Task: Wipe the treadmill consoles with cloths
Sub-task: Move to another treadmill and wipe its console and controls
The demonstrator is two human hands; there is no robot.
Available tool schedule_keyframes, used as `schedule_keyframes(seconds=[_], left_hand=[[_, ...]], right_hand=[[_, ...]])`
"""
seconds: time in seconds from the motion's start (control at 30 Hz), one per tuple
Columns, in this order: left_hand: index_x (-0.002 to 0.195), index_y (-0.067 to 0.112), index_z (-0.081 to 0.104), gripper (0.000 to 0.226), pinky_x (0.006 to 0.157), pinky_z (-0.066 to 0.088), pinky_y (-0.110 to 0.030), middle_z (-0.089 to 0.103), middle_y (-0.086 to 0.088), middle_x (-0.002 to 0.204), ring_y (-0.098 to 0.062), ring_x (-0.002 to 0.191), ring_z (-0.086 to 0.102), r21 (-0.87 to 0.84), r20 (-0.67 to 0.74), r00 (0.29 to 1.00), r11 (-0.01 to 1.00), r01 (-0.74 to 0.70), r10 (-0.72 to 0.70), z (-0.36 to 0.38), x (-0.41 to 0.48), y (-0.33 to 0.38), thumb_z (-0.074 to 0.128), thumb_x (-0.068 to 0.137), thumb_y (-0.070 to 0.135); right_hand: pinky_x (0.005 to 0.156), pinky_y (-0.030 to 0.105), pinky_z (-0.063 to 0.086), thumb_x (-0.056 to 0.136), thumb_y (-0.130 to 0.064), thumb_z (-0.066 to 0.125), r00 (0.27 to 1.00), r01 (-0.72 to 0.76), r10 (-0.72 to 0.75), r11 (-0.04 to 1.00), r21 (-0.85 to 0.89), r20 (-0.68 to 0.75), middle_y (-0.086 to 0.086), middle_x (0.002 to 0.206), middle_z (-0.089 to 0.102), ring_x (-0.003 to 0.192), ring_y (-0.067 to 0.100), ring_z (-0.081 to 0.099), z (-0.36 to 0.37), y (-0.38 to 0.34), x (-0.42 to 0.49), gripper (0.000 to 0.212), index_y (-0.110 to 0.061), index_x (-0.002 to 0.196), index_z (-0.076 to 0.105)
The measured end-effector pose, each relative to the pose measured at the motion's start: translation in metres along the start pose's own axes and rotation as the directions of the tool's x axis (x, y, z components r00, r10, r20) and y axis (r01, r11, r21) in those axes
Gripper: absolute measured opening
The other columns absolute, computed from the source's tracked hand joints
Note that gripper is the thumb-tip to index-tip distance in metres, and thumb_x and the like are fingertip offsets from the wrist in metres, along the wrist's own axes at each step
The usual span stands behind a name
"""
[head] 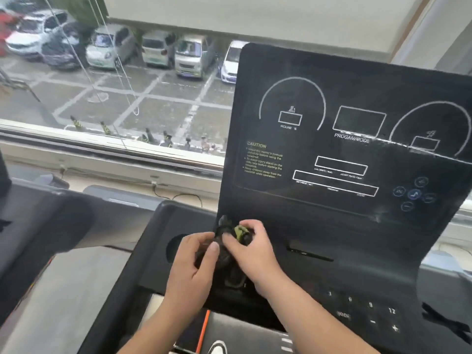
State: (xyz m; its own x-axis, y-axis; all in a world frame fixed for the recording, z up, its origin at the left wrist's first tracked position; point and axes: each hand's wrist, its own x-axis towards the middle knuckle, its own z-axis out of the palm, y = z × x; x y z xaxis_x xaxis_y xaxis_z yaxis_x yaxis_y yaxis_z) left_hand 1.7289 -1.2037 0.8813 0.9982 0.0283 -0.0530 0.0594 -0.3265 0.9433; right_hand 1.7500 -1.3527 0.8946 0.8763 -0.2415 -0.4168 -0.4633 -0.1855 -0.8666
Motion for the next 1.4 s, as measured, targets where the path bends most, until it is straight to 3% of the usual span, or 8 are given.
schedule_keyframes(seconds=[0.17,0.4,0.53,0.6,0.67,0.77,1.1,1.4], left_hand=[[0.139,0.039,0.053,0.058,0.1,0.053,-0.02,0.071,0.017,0.128,0.001,0.121,0.064,-0.26,0.334,0.942,0.962,0.079,0.013,0.002,0.015,0.046,0.079,0.091,0.02],[0.101,0.03,0.073,0.018,0.096,0.058,-0.044,0.078,0.02,0.095,0.002,0.094,0.072,-0.22,-0.121,0.992,0.973,-0.065,0.038,0.025,0.083,0.091,0.083,0.087,0.027],[0.112,0.027,0.072,0.028,0.106,0.047,-0.024,0.069,0.009,0.114,-0.003,0.112,0.061,-0.025,-0.27,0.879,0.91,-0.414,0.392,0.025,0.138,0.148,0.079,0.087,0.037],[0.117,0.024,0.07,0.031,0.11,0.03,-0.01,0.057,0.004,0.127,-0.004,0.122,0.045,0.188,-0.269,0.748,0.795,-0.576,0.606,0.028,0.167,0.182,0.077,0.089,0.034],[0.122,0.028,0.065,0.035,0.114,0.033,-0.029,0.045,-0.004,0.14,-0.022,0.13,0.035,0.435,-0.151,0.664,0.652,-0.621,0.732,0.038,0.188,0.202,0.075,0.089,0.029],[0.131,0.03,0.06,0.061,0.101,0.048,-0.054,0.037,-0.013,0.142,-0.038,0.124,0.033,0.557,-0.077,0.695,0.609,-0.564,0.714,0.054,0.195,0.19,0.077,0.074,0.017],[0.119,0.03,0.059,0.08,0.077,0.06,-0.049,0.046,-0.011,0.12,-0.035,0.095,0.048,0.566,0.302,0.618,0.384,-0.729,0.726,0.08,0.121,0.052,0.077,0.042,0.02],[0.134,0.029,0.054,0.067,0.104,0.045,-0.056,0.035,-0.017,0.14,-0.043,0.12,0.037,0.525,-0.155,0.756,0.701,-0.483,0.636,0.134,0.159,0.204,0.076,0.071,0.015]], right_hand=[[0.094,0.05,0.062,0.084,-0.041,0.085,0.988,-0.15,0.145,0.889,0.432,0.046,0.009,0.111,0.077,0.102,0.026,0.076,-0.021,-0.045,-0.001,0.045,-0.019,0.115,0.061],[0.097,0.024,0.052,0.104,-0.04,0.058,0.978,0.205,-0.202,0.977,0.066,-0.05,-0.012,0.116,0.073,0.105,-0.002,0.066,-0.064,-0.101,-0.01,0.027,-0.022,0.108,0.078],[0.076,0.008,0.046,0.098,-0.013,0.066,0.72,0.541,-0.608,0.794,-0.278,-0.335,-0.012,0.099,0.073,0.087,0.004,0.067,-0.135,-0.145,0.004,0.017,-0.027,0.1,0.075],[0.093,0.012,0.043,0.097,-0.013,0.064,0.502,0.526,-0.784,0.612,-0.591,-0.364,-0.01,0.112,0.069,0.109,0.01,0.061,-0.17,-0.167,0.022,0.019,-0.022,0.111,0.074],[0.11,0.026,0.038,0.099,-0.019,0.06,0.413,0.398,-0.862,0.461,-0.793,-0.293,-0.001,0.13,0.063,0.129,0.02,0.05,-0.2,-0.184,0.042,0.027,-0.018,0.124,0.07],[0.124,0.048,0.029,0.103,-0.032,0.049,0.508,0.213,-0.831,0.376,-0.902,-0.226,0.006,0.147,0.054,0.143,0.029,0.041,-0.234,-0.192,0.065,0.041,-0.017,0.139,0.06],[0.131,0.045,0.012,0.106,-0.032,0.041,0.568,0.28,-0.808,0.365,-0.888,-0.153,-0.006,0.161,0.045,0.155,0.018,0.031,-0.272,-0.168,0.075,0.051,-0.027,0.157,0.046],[0.128,0.055,0.019,0.106,-0.038,0.041,0.526,0.064,-0.682,0.627,-0.776,-0.508,0.018,0.162,0.037,0.154,0.037,0.026,-0.334,-0.132,0.055,0.053,-0.012,0.151,0.048]])
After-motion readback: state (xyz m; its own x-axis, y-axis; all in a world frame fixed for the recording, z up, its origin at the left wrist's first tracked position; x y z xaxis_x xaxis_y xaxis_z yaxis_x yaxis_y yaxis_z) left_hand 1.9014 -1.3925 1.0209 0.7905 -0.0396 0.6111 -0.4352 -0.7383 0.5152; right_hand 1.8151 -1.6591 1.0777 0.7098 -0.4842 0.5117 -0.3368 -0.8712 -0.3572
